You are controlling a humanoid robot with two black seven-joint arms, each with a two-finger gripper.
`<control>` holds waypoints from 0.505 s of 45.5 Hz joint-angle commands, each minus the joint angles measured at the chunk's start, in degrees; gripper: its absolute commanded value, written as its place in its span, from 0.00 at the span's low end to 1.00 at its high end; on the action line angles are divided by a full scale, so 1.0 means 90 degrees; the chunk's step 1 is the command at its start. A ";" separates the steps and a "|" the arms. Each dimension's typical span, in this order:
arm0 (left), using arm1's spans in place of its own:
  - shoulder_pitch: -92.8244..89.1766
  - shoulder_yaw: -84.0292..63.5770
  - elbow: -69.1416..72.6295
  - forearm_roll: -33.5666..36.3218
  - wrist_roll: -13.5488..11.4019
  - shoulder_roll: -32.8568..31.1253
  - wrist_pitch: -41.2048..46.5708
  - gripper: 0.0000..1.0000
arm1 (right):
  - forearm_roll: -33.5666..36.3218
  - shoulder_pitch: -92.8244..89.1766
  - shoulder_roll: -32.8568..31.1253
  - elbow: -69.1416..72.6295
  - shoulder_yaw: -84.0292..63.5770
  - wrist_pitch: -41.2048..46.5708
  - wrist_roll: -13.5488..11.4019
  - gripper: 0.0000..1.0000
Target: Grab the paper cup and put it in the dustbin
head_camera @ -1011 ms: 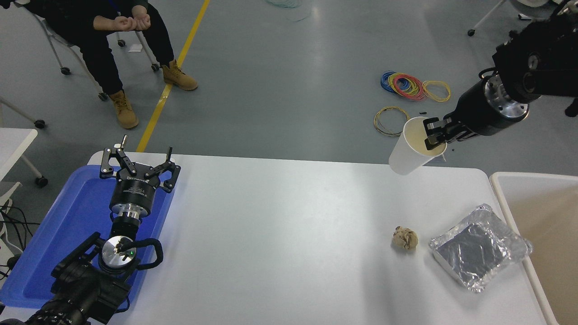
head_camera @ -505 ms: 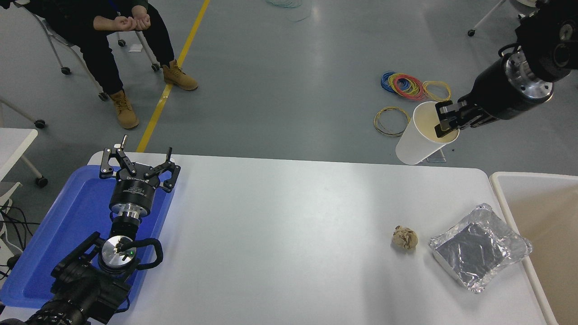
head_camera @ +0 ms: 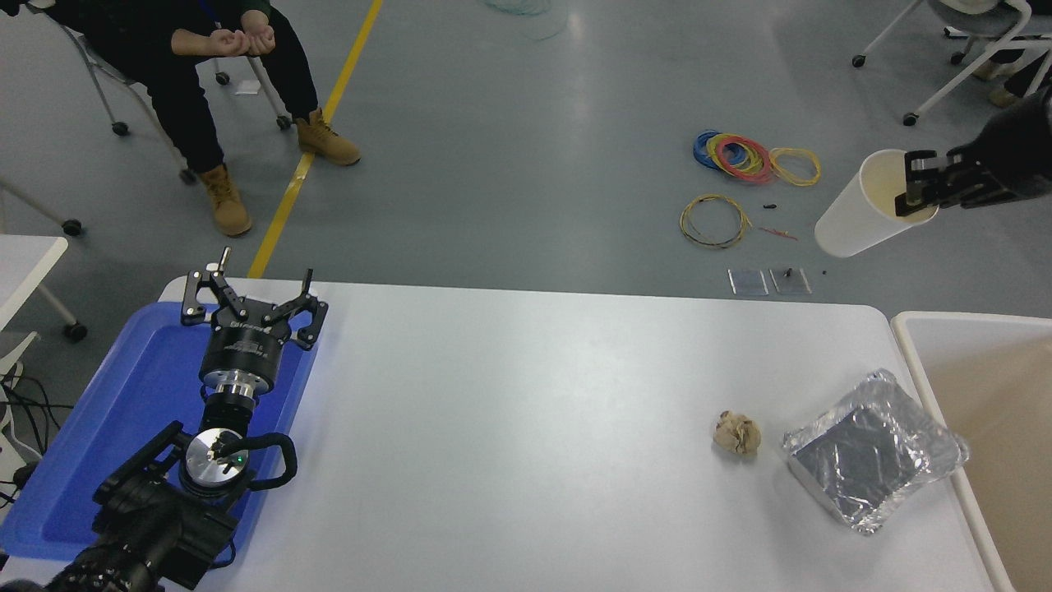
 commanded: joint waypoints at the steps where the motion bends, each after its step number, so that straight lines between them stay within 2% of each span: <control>1: 0.0001 0.0000 0.0000 0.0000 0.0009 0.0003 -0.0004 1.00 | 0.0228 -0.1448 -0.0820 -0.2100 0.0034 -0.0110 -0.0036 0.00; 7: 0.0001 0.0000 0.0000 0.0000 -0.0001 -0.0006 -0.0004 1.00 | 0.1019 -0.2843 -0.0909 -0.3311 0.0054 -0.0413 -0.0065 0.00; 13: 0.0001 0.0000 0.0000 0.0000 -0.0001 0.0003 -0.0004 1.00 | 0.1869 -0.4006 -0.1016 -0.4084 0.0122 -0.0881 -0.0290 0.00; 23: 0.0001 0.0000 0.0000 0.0000 -0.0001 -0.0006 -0.0004 1.00 | 0.2085 -0.5179 -0.1124 -0.4182 0.1253 -0.2326 -0.1207 0.00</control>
